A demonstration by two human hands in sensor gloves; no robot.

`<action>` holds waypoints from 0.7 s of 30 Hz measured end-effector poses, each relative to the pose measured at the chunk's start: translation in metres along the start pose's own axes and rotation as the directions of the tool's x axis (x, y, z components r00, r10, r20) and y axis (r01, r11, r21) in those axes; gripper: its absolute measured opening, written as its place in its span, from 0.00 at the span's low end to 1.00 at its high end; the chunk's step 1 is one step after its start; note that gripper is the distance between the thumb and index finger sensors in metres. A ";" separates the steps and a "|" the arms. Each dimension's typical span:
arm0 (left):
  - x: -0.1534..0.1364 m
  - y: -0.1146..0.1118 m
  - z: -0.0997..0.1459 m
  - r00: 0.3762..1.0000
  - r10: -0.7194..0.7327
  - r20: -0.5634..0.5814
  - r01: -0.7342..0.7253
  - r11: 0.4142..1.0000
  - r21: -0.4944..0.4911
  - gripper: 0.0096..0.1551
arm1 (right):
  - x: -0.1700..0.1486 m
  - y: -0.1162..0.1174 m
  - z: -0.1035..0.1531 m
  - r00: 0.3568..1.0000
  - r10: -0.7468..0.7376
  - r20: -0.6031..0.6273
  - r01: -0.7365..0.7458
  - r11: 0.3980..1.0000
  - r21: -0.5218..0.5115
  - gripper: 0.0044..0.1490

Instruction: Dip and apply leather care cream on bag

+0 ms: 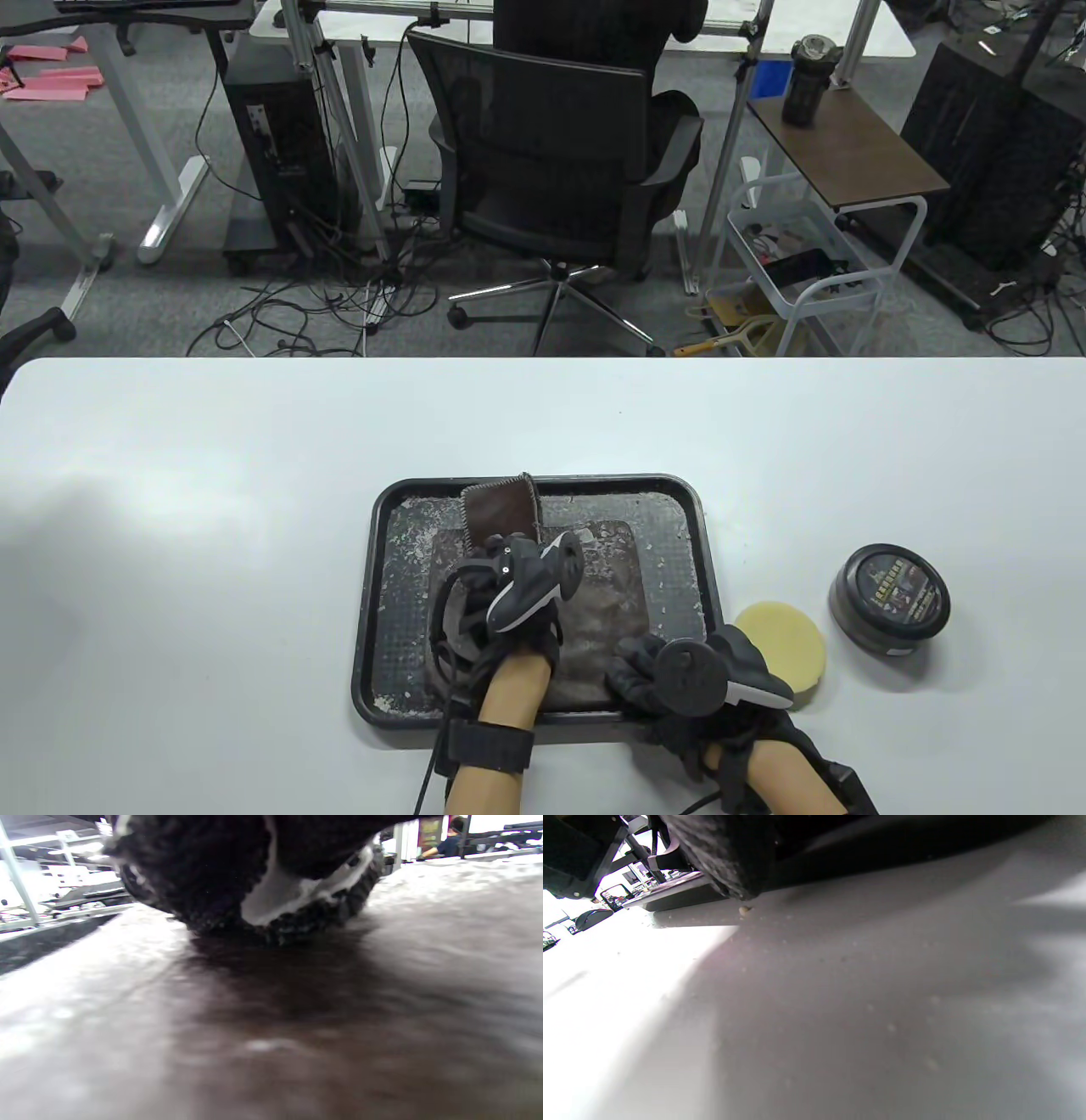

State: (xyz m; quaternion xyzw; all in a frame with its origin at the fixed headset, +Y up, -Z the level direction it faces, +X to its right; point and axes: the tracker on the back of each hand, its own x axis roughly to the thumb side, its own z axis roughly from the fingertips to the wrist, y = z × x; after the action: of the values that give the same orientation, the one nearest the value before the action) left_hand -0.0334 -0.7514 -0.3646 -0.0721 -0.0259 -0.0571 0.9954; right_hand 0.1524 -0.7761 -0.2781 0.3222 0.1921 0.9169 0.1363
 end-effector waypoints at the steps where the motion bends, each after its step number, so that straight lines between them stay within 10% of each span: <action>1: 0.004 0.000 0.000 1.000 -0.002 0.011 0.002 1.000 0.001 0.31 | 0.000 0.000 0.000 1.000 0.000 0.000 0.000 1.000 0.000 0.42; 21: 0.058 0.007 0.003 0.926 0.051 0.375 -0.092 0.991 0.093 0.30 | 0.000 0.001 -0.001 1.000 -0.014 -0.003 0.014 1.000 0.003 0.43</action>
State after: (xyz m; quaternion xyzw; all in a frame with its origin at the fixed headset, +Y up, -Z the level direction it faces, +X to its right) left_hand 0.0244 -0.7507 -0.3591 -0.0283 -0.2144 -0.0048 0.9763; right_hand 0.1521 -0.7773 -0.2784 0.3197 0.1958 0.9161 0.1419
